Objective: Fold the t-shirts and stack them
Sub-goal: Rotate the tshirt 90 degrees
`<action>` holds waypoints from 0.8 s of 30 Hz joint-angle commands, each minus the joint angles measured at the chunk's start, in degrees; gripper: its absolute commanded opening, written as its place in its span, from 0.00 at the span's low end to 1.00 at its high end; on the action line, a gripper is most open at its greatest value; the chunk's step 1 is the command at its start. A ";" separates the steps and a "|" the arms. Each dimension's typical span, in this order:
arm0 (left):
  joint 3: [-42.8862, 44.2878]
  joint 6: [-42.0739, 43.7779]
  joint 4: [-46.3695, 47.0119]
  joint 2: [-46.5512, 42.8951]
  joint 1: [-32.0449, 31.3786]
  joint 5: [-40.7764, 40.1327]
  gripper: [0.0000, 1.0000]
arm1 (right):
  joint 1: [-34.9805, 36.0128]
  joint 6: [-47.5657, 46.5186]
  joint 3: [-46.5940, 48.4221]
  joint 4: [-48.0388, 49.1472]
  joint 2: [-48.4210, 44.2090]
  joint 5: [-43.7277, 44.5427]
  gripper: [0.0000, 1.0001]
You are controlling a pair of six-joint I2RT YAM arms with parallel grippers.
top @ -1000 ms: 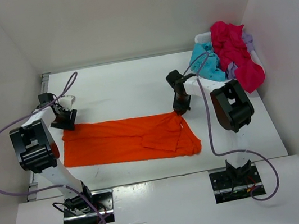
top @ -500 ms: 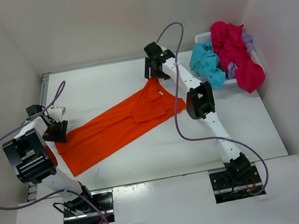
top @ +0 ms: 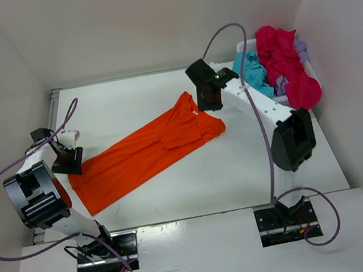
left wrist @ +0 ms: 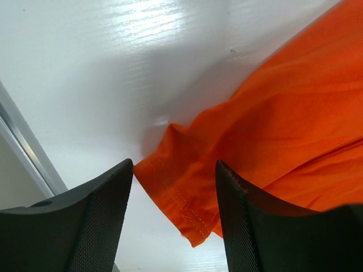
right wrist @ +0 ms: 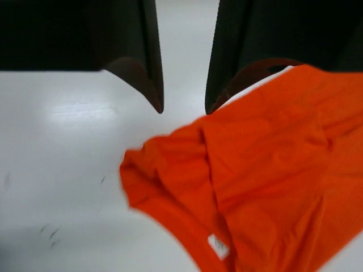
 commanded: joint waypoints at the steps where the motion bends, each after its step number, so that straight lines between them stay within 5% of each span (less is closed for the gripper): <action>1: -0.08 -1.30 0.42 -1.58 0.41 1.80 0.67 | -0.18 6.26 -14.71 7.33 -3.37 -3.70 0.39; 3: -0.08 -1.30 0.42 -1.58 0.41 1.80 0.67 | -0.79 9.17 -18.61 9.88 -3.90 -6.51 0.40; 4: 0.44 -1.30 0.42 -1.58 0.41 1.80 0.67 | -0.80 9.96 -21.42 12.68 -3.90 -7.30 0.55; 7: -0.07 -1.30 0.42 -1.58 0.41 1.19 0.67 | -2.64 12.51 -23.81 16.73 -2.59 -7.84 0.68; 13: -1.83 -0.78 0.42 -3.33 0.41 -0.56 0.67 | -6.78 13.13 -21.81 19.74 5.56 -9.86 0.69; 16: -1.84 -0.78 0.42 -3.34 0.41 -1.10 0.68 | -7.48 11.11 -19.52 19.74 10.14 -11.53 0.54; 17: -1.84 -0.78 -0.19 -3.34 0.41 -1.10 0.68 | -7.48 11.11 -18.73 19.74 11.12 -11.53 0.34; 20: -1.23 -0.16 -2.02 -3.34 0.41 -0.57 0.68 | -8.01 7.86 -9.28 17.82 16.46 -11.53 0.05; 23: 0.88 0.37 -4.66 -3.34 0.41 1.97 0.70 | -8.01 3.92 3.47 14.04 26.01 -8.03 0.01; 24: 1.58 0.37 -5.46 -3.34 0.41 2.76 0.71 | -8.01 3.03 14.83 10.28 29.03 -6.71 0.01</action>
